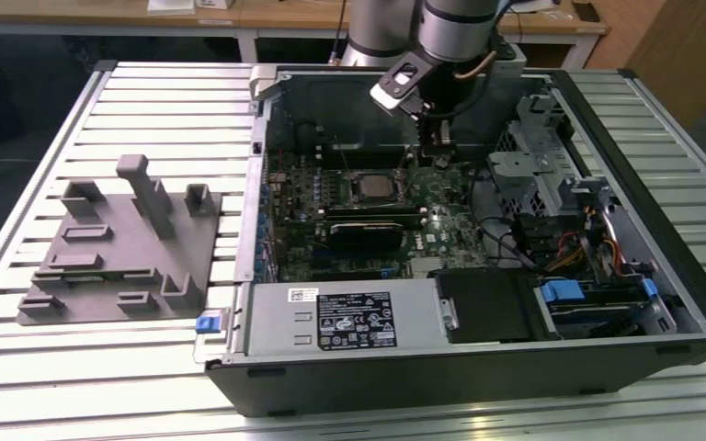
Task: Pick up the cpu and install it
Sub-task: 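Close the cpu cover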
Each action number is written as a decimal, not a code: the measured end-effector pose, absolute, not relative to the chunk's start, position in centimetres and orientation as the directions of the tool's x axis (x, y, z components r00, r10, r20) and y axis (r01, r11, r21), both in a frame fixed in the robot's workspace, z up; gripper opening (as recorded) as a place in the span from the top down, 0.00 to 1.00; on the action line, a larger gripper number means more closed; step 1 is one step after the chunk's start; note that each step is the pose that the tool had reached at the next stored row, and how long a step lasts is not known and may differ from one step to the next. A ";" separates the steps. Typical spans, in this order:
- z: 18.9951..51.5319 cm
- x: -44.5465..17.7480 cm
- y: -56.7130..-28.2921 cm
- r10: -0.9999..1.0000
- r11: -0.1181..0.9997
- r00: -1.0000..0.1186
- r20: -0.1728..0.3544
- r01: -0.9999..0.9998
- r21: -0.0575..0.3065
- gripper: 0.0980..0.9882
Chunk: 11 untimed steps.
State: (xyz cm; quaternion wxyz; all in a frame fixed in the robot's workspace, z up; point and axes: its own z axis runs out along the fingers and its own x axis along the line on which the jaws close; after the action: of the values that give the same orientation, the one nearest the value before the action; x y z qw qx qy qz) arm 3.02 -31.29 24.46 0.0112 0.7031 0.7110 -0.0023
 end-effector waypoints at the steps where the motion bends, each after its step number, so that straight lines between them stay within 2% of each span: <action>1: 24.5 3.0 -31.3 1.000 0.011 -0.011 -0.019 1.000 0.013 0.99; 11: 24.4 2.2 -31.3 1.000 0.011 -0.011 -0.019 1.000 0.012 0.99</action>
State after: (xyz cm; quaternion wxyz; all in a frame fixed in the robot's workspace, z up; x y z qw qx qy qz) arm 2.17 -31.29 24.39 0.0109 0.7031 0.7110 -0.0025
